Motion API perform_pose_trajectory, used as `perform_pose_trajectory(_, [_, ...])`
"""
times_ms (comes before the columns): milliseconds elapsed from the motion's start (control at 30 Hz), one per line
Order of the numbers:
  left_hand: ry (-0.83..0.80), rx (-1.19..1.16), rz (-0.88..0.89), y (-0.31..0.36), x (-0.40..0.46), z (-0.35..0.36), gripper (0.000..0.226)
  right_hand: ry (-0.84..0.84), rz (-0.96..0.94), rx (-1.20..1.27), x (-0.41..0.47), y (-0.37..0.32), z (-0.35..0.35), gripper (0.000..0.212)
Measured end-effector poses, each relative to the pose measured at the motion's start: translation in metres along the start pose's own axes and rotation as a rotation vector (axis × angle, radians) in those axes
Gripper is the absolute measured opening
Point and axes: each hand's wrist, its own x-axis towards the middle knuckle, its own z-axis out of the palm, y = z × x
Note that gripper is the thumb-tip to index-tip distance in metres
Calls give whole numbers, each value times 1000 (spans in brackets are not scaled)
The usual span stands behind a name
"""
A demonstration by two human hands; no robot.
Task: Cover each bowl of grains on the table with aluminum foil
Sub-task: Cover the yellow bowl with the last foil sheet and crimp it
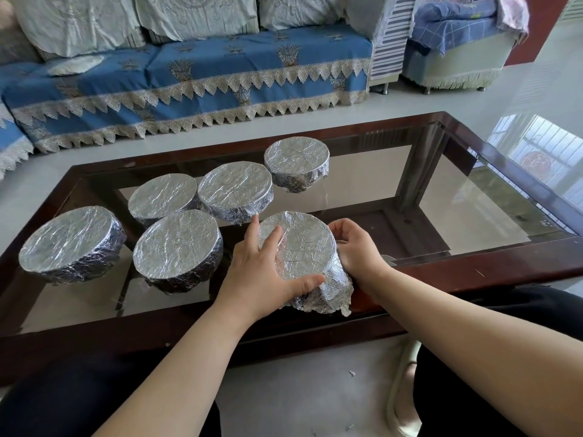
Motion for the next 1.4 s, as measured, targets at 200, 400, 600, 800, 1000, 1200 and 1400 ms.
perform_pose_trajectory(200, [47,20,-78,8,-2,7,124,-31,30,144,-2,-17,-13,38])
perform_pose_trajectory(400, [70,138,-111,23,-8,15,126,-86,-75,-95,-16,-19,-14,22])
perform_pose_trajectory(600, [-71,266,-86,11,-1,1,126,-37,-91,-66,-16,-19,-11,6])
perform_pose_trajectory(800, [-45,406,143,2,10,-5,126,-20,-141,-151,-15,-18,-13,10])
perform_pose_trajectory(1000, [-87,256,106,-1,11,-3,129,-57,-3,306,-31,-8,-6,23])
perform_pose_trajectory(1200, [-98,213,90,-1,12,-3,127,-53,140,468,-31,-10,-6,18])
perform_pose_trajectory(1400, [-91,202,84,-2,12,-2,126,11,167,405,-22,-10,-3,26])
